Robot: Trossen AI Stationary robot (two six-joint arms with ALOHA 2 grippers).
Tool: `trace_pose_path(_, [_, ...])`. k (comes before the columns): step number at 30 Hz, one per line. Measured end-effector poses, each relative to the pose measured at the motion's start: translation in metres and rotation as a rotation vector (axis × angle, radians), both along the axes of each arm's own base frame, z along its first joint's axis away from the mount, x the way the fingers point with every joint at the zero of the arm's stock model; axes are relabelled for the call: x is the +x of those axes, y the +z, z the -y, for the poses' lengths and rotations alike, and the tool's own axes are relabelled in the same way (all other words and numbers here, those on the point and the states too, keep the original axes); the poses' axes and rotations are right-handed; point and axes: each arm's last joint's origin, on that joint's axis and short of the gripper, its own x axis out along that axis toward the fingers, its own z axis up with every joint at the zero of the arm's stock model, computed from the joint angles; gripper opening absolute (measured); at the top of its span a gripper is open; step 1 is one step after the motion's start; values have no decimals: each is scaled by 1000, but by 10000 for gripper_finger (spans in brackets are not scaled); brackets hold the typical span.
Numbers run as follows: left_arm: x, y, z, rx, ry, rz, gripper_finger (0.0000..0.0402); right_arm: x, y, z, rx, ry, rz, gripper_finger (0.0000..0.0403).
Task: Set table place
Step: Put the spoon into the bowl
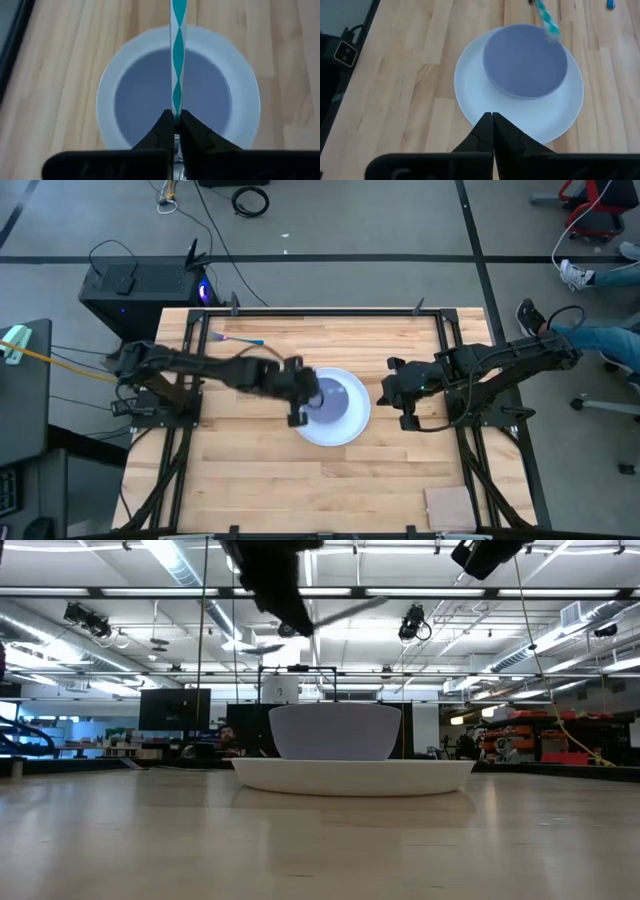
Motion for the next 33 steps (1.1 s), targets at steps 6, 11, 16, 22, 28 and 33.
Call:
trace_pose_path(6, [27, -11, -28, -53, -55, 113, 15, -2, -2, 1, -6, 0, -28, 5])
trace_pose_path(11, [46, -34, -31, -86, -106, 133, 14, -2, -2, 1, -7, 0, -30, 5])
trace_pose_path(16, [61, -66, -31, -92, -105, 79, 14, -2, -2, 1, -7, 0, -32, 5])
trace_pose_path(22, [70, -84, -31, -82, -113, 80, 14, -3, -2, 1, -8, 0, -35, 6])
trace_pose_path(28, [70, -85, -31, -86, -107, 78, 34, -3, -2, 1, -8, 0, -36, 5])
trace_pose_path(33, [70, -85, -31, -86, -107, 69, 56, -3, -2, 1, -8, -1, -35, 7])
